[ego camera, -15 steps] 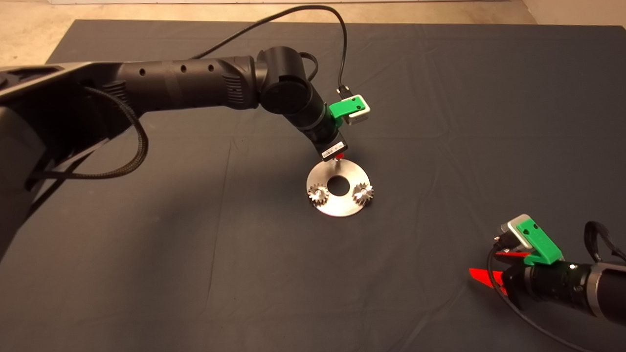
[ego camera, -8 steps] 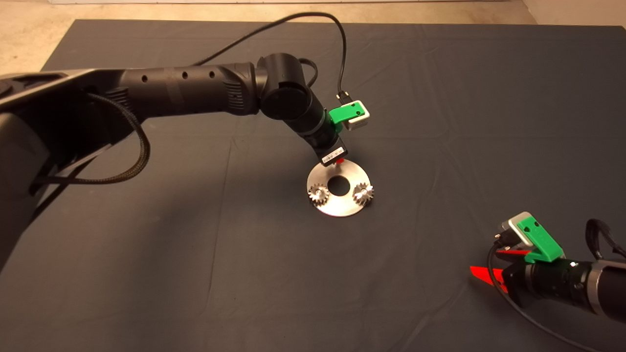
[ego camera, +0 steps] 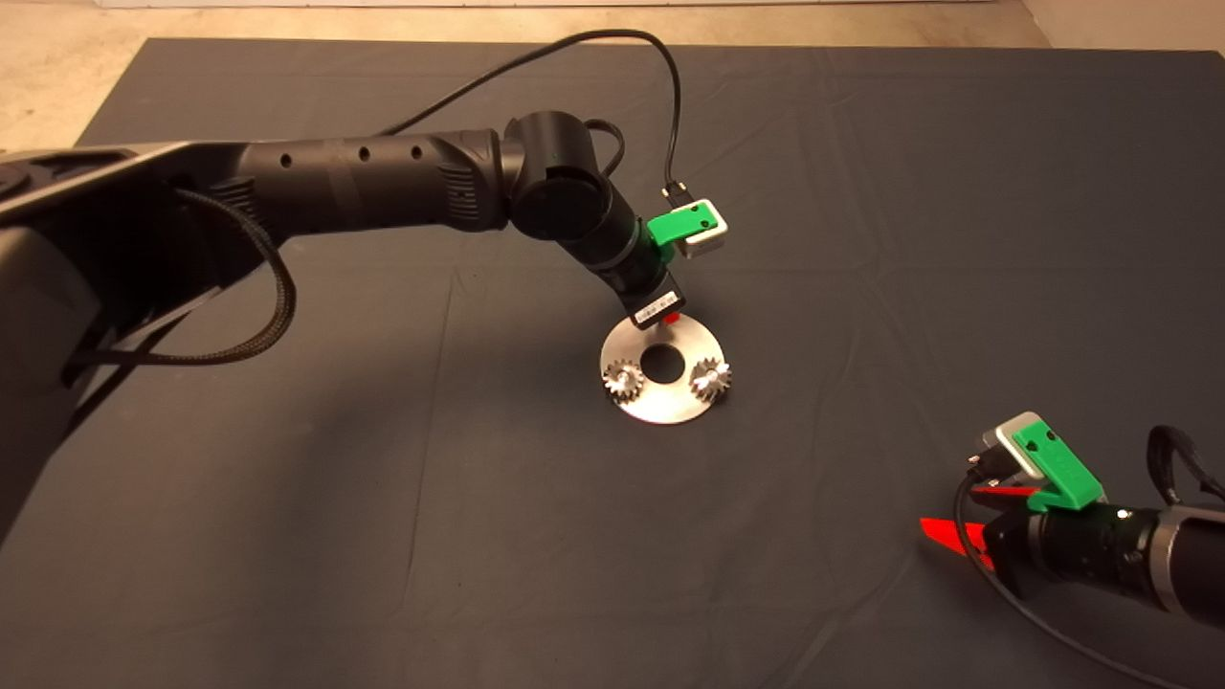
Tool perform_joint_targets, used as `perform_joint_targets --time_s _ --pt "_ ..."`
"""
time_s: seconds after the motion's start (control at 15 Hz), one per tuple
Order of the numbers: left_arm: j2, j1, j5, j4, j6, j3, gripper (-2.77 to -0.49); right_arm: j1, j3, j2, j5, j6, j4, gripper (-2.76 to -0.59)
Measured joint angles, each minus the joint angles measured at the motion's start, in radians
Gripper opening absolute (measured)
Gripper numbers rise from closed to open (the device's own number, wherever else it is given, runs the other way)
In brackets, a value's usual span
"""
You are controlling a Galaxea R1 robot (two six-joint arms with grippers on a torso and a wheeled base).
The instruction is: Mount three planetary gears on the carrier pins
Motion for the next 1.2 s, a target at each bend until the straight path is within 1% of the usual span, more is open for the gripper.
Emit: perform_joint_targets --time_s 0.07,0.4,1.2 --pt "0.0 0.0 -0.001 0.0 0.0 0.0 -2.66 0.0 0.0 0.0 0.0 0.0 0.001 -1.73" --pt "0.0 0.02 -0.034 0.008 0.0 0.0 -2.66 0.0 0.0 0.0 -0.001 0.0 0.001 -1.73" --pt "0.0 0.02 -0.035 0.007 0.001 -0.001 -2.66 0.003 0.0 0.0 -0.001 0.0 0.001 -1.73"
